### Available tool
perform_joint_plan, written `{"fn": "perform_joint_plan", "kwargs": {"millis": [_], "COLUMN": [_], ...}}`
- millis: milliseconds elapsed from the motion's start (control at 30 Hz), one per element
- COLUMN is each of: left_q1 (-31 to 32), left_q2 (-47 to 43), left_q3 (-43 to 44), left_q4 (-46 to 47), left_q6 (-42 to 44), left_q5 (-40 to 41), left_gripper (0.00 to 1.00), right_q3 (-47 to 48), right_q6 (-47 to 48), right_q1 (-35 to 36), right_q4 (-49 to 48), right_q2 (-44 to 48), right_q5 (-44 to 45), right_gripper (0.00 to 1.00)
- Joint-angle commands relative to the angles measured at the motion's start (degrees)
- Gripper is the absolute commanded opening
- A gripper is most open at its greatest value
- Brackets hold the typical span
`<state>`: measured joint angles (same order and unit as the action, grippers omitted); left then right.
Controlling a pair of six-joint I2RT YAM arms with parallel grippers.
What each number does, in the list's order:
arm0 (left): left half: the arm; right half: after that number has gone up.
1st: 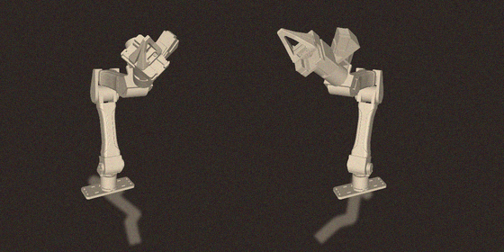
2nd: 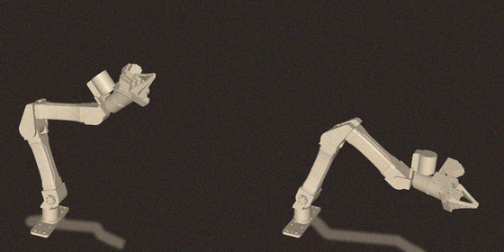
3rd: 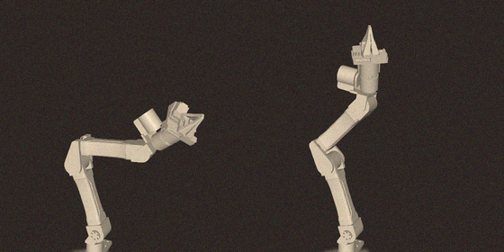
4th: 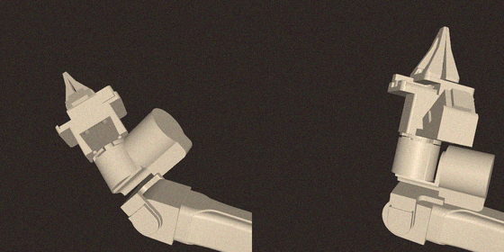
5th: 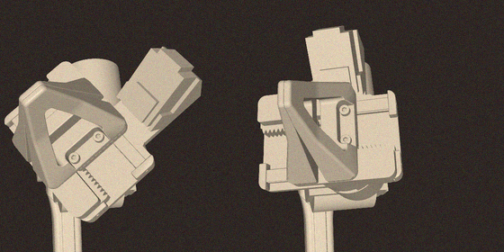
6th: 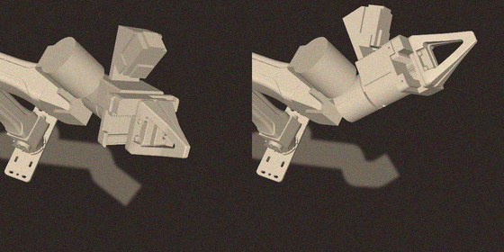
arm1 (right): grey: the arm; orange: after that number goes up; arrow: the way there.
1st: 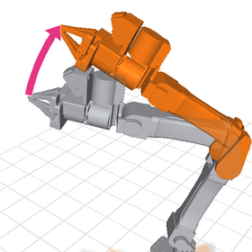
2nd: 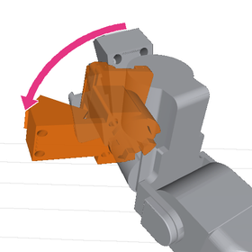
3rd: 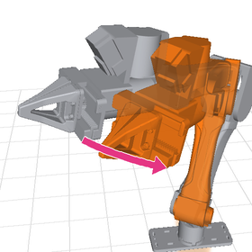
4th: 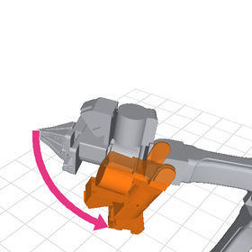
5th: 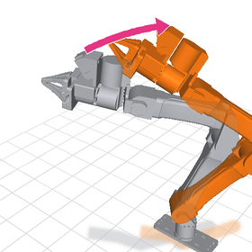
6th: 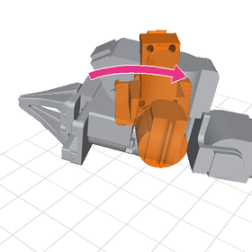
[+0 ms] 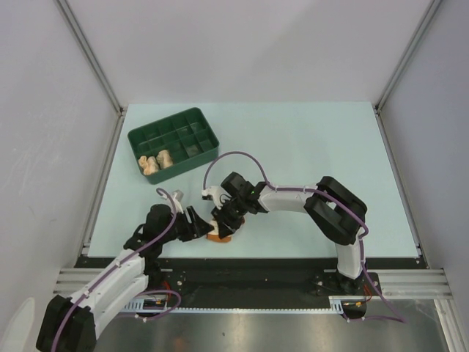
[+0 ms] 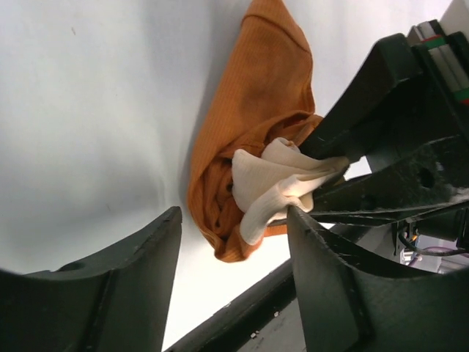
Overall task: Roll the underwear
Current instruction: Roll the underwear to the center of the board.
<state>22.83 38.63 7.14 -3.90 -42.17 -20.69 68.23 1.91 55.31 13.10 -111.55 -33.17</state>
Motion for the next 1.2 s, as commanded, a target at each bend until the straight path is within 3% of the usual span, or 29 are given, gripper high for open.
{"fn": "perform_joint_plan", "kwargs": {"millis": [0,333,467,633,800,900,933,1033,1167], "left_q1": [0.29,0.81,1.69,4.15,6.96,7.58,7.67,7.76,7.76], "left_q2": [2.04,9.88,12.16,12.34,13.57,14.62,14.89,15.42,15.60], "left_q3": [-1.86,-5.11,-5.99,-6.52,-6.61,-6.52,-6.35,-5.21,-4.15], "left_q4": [5.64,17.07,18.57,21.65,22.71,21.05,20.08,16.39,13.49], "left_q6": [-1.86,-3.61,-4.40,-6.08,-6.96,-6.26,-5.47,-3.10,0.24], "left_q5": [-0.57,-2.60,-2.16,-2.16,-1.82,-0.68,-0.32,0.82,1.26], "left_gripper": [0.64,0.59,0.50,0.45,0.29,0.10,0.00,0.01,0.00], "right_q3": [-1.25,-1.25,-1.25,-1.25,-1.25,-1.17,-1.17,-1.17,-0.99], "right_q6": [-0.59,-0.59,-0.68,-0.59,-0.51,-0.77,-0.86,-1.03,-1.30], "right_q1": [0.15,-0.64,-0.73,-1.43,-1.96,-2.40,-2.49,-3.19,-6.35], "right_q4": [4.91,4.47,4.30,3.77,3.68,3.42,3.51,4.38,6.67], "right_q2": [-1.22,-1.48,-1.22,-1.22,-0.69,0.01,0.27,2.38,7.47], "right_q5": [-2.69,-3.22,-2.78,-2.78,-2.43,-1.73,-1.55,0.20,2.75], "right_gripper": [0.28,0.28,0.28,0.29,0.30,0.39,0.49,0.67,0.74]}}
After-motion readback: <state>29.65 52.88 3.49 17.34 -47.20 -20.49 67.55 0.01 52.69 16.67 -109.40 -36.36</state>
